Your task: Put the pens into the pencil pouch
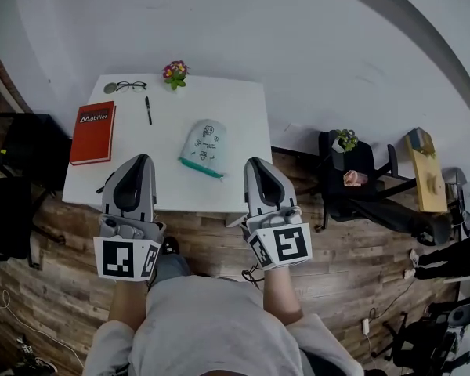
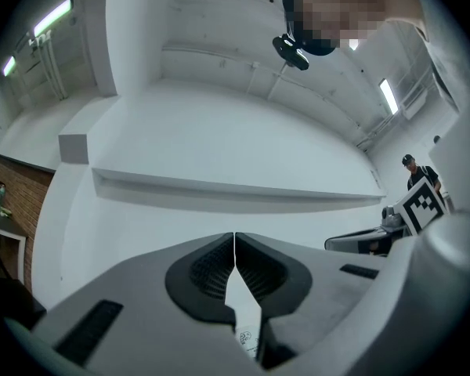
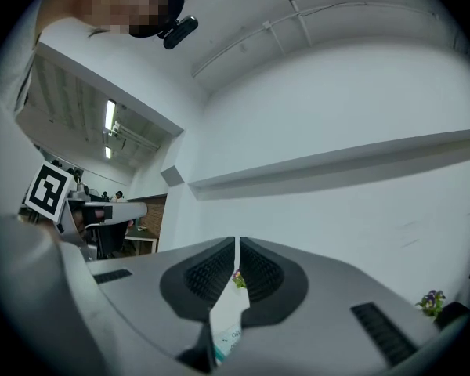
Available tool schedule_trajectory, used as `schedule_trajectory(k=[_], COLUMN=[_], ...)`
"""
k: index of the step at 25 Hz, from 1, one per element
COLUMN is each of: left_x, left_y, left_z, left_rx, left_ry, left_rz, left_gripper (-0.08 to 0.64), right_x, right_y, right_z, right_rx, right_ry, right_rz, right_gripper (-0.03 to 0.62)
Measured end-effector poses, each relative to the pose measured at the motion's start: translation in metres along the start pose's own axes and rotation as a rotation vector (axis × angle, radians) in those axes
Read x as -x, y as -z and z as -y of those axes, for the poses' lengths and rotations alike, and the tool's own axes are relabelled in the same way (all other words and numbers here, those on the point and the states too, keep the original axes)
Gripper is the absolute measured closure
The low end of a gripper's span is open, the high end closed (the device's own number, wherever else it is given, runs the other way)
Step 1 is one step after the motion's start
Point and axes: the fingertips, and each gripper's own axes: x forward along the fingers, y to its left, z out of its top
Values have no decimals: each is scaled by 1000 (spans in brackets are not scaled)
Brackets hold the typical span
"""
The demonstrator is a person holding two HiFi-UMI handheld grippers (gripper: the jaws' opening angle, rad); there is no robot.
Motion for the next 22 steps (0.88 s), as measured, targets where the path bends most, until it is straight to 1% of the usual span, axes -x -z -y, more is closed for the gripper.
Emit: schedule_trajectory(k=[5,10,15,22], left_x=[-41,-79,-109,-141], left_y=[15,31,51,83], left_z=[-25,-44,-57,-69], left_rx=[9,34,49,77], left_ry=[59,120,180,265], left_rz=[-9,-24,-47,-95], left_gripper=[534,534,534,534], right_x=[-43,-77,-97,-100], right_y=[15,46,92,164], right_z=[6,14,15,15], right_rx=[1,11,-4,-57], right_ry=[37,81,116,170], right_rz=[-47,-143,-255,-433], right_gripper=[554,554,554,553])
